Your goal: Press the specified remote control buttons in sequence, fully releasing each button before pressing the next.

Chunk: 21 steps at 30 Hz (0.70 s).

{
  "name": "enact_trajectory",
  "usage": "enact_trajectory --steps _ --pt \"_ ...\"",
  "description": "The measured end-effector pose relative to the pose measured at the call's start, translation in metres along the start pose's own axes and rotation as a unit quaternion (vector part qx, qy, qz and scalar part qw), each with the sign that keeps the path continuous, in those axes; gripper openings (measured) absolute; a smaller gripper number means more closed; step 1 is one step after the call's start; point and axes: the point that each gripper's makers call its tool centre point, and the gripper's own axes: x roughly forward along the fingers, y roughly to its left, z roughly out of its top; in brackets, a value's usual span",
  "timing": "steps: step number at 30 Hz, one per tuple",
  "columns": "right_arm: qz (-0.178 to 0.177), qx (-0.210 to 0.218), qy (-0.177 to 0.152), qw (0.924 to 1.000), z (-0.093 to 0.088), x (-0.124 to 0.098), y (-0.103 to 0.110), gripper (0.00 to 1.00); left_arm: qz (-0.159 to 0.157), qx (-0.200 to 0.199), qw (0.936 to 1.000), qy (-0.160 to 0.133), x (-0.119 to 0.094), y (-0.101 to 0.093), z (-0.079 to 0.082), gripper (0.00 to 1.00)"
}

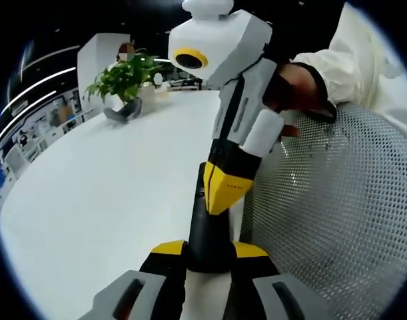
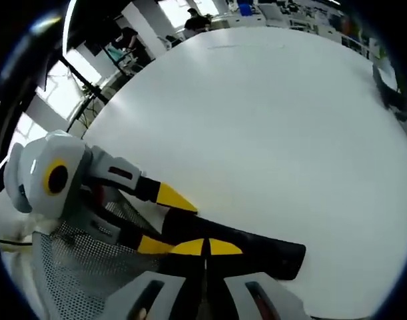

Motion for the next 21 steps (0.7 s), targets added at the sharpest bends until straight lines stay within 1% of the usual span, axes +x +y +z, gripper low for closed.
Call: enact_trajectory --steps 3,5,7,8,9,11,12,14,15,16,17,18,19,20,21 --pt "0.008 0.000 -0.037 0.9993 0.012 -0.014 0.008 0.00 -0.001 -0.002 1.0000 0.000 0.000 0.000 0.000 0.25" --pt "0.028 -0.004 -0.074 0.9969 0.021 -0.027 0.017 0.00 0.000 -0.003 1.0000 0.000 0.000 0.001 -0.001 0.25" --pt "0.028 -0.009 -0.110 0.9935 0.028 -0.044 0.020 0.00 0.001 -0.003 1.0000 0.002 0.000 0.001 -0.001 0.25" --pt "0.025 -0.012 -0.123 0.9920 0.029 -0.053 0.019 0.00 0.002 -0.003 1.0000 0.002 0.000 0.001 -0.001 0.25" --pt "0.023 -0.009 -0.126 0.9917 0.028 -0.059 0.017 0.00 0.003 -0.003 1.0000 0.003 0.000 0.001 -0.001 0.25" --pt "0.027 -0.007 -0.152 0.9880 0.030 -0.073 0.017 0.00 0.004 -0.004 1.0000 0.004 0.000 0.000 -0.001 0.25" --pt "0.024 -0.007 -0.171 0.9850 0.032 -0.081 0.015 0.00 0.006 -0.003 1.0000 0.006 0.001 0.000 0.000 0.25" --pt "0.015 -0.009 -0.182 0.9831 0.031 -0.090 0.011 0.00 0.010 -0.007 0.9999 0.008 0.001 -0.001 0.000 0.25" --pt "0.006 -0.011 -0.189 0.9820 0.030 -0.094 0.007 0.00 0.012 -0.008 0.9999 0.009 0.001 -0.001 0.000 0.25" --pt "-0.010 -0.010 -0.203 0.9791 0.031 -0.099 0.001 0.00 0.015 -0.010 0.9998 0.010 0.001 -0.001 0.000 0.25" --pt "-0.015 -0.010 -0.207 0.9781 0.031 -0.101 -0.001 0.00 0.016 -0.011 0.9998 0.010 0.000 -0.001 0.001 0.25" --pt "-0.024 -0.002 -0.227 0.9736 0.032 -0.105 -0.006 0.03 0.018 -0.013 0.9997 0.010 0.000 -0.001 0.001 0.25" --pt "-0.023 0.004 -0.236 0.9716 0.032 -0.107 -0.007 0.07 0.019 -0.015 0.9996 0.010 0.000 -0.001 0.001 0.25" --pt "-0.027 0.007 -0.253 0.9670 0.034 -0.110 -0.009 0.09 0.020 -0.017 0.9996 0.010 0.000 -0.001 0.001 0.25" --pt "-0.029 0.007 -0.261 0.9648 0.035 -0.112 -0.010 0.11 0.021 -0.018 0.9996 0.010 0.000 -0.001 0.001 0.25"
